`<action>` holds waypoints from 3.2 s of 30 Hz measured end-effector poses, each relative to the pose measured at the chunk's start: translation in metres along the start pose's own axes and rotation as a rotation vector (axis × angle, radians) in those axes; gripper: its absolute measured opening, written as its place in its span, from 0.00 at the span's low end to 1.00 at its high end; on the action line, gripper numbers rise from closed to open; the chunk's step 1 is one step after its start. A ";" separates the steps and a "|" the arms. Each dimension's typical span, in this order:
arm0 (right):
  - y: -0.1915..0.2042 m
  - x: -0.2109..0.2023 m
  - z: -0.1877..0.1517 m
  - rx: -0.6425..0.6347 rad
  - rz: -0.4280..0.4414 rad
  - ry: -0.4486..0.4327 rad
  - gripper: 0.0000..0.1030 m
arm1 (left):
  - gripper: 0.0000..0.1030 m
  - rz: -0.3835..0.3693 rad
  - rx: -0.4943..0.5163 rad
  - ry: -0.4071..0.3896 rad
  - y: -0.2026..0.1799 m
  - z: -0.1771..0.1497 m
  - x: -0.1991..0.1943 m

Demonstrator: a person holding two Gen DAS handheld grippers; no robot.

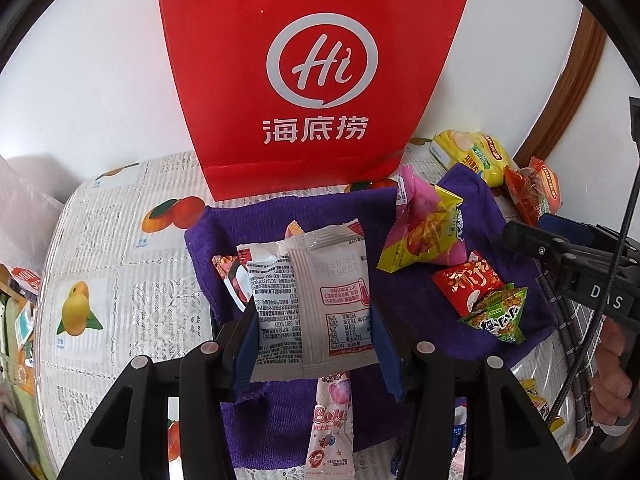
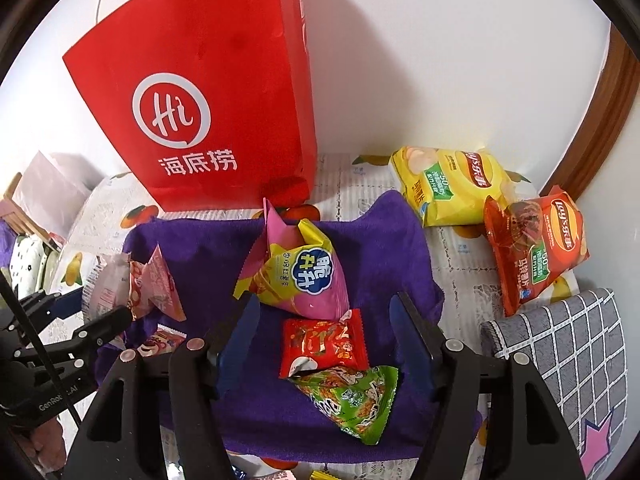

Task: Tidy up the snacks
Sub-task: 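Open the right tool over the towel while the left tool releases the white packet beside it, then grasp the yellow triangular chip bag with the right tool while the left tool grasps the blue packet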

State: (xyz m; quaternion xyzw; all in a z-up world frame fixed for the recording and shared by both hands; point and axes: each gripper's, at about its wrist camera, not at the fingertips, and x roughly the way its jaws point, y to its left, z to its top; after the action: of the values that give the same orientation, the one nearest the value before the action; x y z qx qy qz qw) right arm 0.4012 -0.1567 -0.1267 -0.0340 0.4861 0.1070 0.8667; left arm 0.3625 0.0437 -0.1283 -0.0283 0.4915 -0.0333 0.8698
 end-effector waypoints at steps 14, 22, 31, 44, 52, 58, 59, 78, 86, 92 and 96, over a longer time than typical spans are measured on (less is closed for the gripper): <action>0.009 -0.007 0.000 -0.010 0.016 -0.016 0.65 | 0.49 -0.018 0.000 0.019 -0.001 -0.001 0.002; 0.013 -0.011 0.000 -0.011 0.021 -0.027 0.65 | 0.59 -0.027 0.008 0.008 -0.002 0.002 -0.002; 0.013 -0.026 -0.008 0.017 0.031 -0.059 0.65 | 0.61 -0.043 -0.002 -0.017 0.003 0.005 -0.016; 0.000 -0.068 -0.057 0.075 0.054 -0.051 0.65 | 0.61 -0.040 -0.033 -0.066 0.011 0.004 -0.050; -0.009 -0.093 -0.094 0.079 0.053 -0.053 0.65 | 0.61 -0.028 -0.045 -0.057 0.019 -0.027 -0.070; -0.016 -0.093 -0.128 0.103 0.056 -0.036 0.65 | 0.61 0.000 -0.060 -0.050 0.036 -0.053 -0.085; -0.017 -0.092 -0.135 0.110 0.055 -0.031 0.65 | 0.61 0.000 -0.063 -0.049 0.037 -0.055 -0.086; -0.031 -0.021 -0.196 0.209 0.039 0.047 0.42 | 0.61 -0.038 0.033 0.033 -0.010 -0.111 -0.071; -0.050 -0.038 -0.204 0.225 0.034 0.013 0.40 | 0.61 -0.042 0.081 0.070 -0.045 -0.121 -0.051; -0.063 -0.051 -0.210 0.222 0.029 -0.007 0.40 | 0.61 -0.076 0.089 0.111 -0.062 -0.128 -0.029; -0.067 -0.055 -0.212 0.217 0.039 -0.016 0.40 | 0.61 -0.073 0.104 0.129 -0.072 -0.131 -0.017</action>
State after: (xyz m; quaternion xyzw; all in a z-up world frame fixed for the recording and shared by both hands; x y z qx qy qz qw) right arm 0.2110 -0.2648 -0.1947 0.0704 0.4883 0.0706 0.8670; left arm 0.2390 -0.0288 -0.1752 0.0011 0.5426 -0.0924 0.8349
